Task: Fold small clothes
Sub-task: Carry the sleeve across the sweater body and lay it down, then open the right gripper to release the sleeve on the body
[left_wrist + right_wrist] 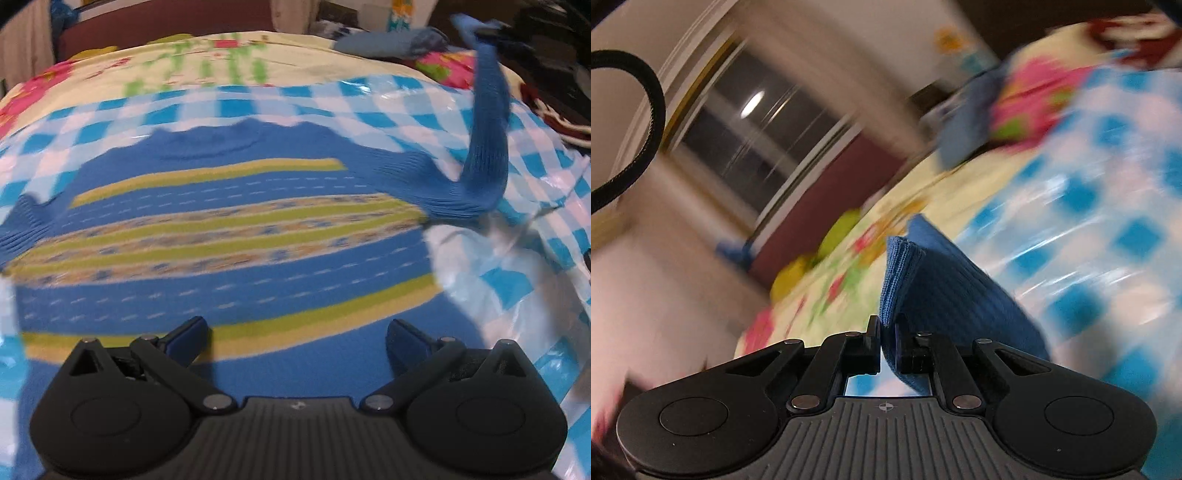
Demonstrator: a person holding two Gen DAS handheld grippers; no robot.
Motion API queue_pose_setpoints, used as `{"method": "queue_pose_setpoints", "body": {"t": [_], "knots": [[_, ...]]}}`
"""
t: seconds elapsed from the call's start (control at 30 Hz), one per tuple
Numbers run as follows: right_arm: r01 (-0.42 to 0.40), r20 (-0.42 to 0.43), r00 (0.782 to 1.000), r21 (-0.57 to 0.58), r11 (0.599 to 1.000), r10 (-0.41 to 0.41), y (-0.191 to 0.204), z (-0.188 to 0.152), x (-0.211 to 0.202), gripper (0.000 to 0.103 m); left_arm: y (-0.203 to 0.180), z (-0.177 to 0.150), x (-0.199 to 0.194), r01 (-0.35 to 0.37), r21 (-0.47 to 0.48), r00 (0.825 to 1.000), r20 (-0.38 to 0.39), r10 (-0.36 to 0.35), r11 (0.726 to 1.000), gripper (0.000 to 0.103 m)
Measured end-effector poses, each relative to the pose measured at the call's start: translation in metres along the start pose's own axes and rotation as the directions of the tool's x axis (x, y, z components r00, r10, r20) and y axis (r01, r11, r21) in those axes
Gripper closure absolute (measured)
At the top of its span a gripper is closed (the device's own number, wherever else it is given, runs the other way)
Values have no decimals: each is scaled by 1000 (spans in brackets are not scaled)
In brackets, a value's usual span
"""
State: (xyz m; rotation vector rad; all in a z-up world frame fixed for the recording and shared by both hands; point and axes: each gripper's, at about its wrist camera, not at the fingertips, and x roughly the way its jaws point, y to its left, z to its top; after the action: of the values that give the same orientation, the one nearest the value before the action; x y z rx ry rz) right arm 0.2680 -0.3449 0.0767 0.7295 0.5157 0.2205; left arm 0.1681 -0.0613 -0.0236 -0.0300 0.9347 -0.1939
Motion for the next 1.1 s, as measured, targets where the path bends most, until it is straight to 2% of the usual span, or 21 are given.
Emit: {"method": "queue_pose_setpoints", "body": {"t": [0.07, 0.17, 0.3, 0.37, 0.4, 0.47, 0.57, 0.63, 0.7, 0.77, 0.83, 0.93, 1.0, 1.1], "knots": [[-44, -84, 996, -85, 995, 37, 36, -28, 31, 95, 23, -9, -11, -38, -20, 999, 17, 38, 999, 0], [-83, -202, 978, -206, 975, 41, 81, -78, 72, 95, 48, -21, -23, -99, -50, 994, 51, 101, 994, 0], [-127, -361, 932, -276, 953, 20, 115, -147, 124, 95, 72, -32, -29, -125, -90, 988, 75, 132, 988, 0], [-138, -418, 908, -326, 935, -12, 128, -180, 140, 95, 81, -37, -31, -132, -104, 986, 87, 141, 986, 0], [-149, -439, 898, -352, 924, -22, 133, -194, 142, 95, 82, -40, -29, -158, -80, 984, 75, 164, 984, 0], [-158, -448, 893, -412, 897, -48, 142, -220, 137, 95, 84, -48, -26, -189, -50, 978, 82, 192, 981, 0], [-160, -450, 889, -478, 864, -85, 150, -235, 137, 93, 84, -53, -28, -165, -36, 982, 85, 168, 986, 0], [-197, -510, 856, -477, 857, -87, 153, -237, 141, 91, 85, -54, -30, -143, -35, 985, 91, 146, 989, 0], [-203, -497, 862, -516, 833, -98, 160, -239, 144, 91, 84, -57, -34, -132, -38, 986, 93, 135, 990, 0], [-224, -510, 855, -531, 817, -97, 166, -242, 145, 91, 86, -59, -36, -118, -51, 988, 91, 122, 992, 0], [-233, -520, 849, -528, 817, -94, 167, -244, 147, 91, 88, -60, -38, -110, -61, 989, 91, 115, 992, 0], [-269, -564, 822, -499, 824, -74, 169, -247, 152, 91, 86, -62, -40, -110, -66, 989, 92, 116, 992, 0], [-271, -569, 818, -514, 814, -87, 171, -249, 154, 91, 85, -63, -41, -110, -72, 989, 92, 116, 991, 0], [-278, -578, 814, -467, 839, -52, 164, -238, 150, 91, 88, -61, -40, -101, -92, 990, 91, 109, 991, 0]]}}
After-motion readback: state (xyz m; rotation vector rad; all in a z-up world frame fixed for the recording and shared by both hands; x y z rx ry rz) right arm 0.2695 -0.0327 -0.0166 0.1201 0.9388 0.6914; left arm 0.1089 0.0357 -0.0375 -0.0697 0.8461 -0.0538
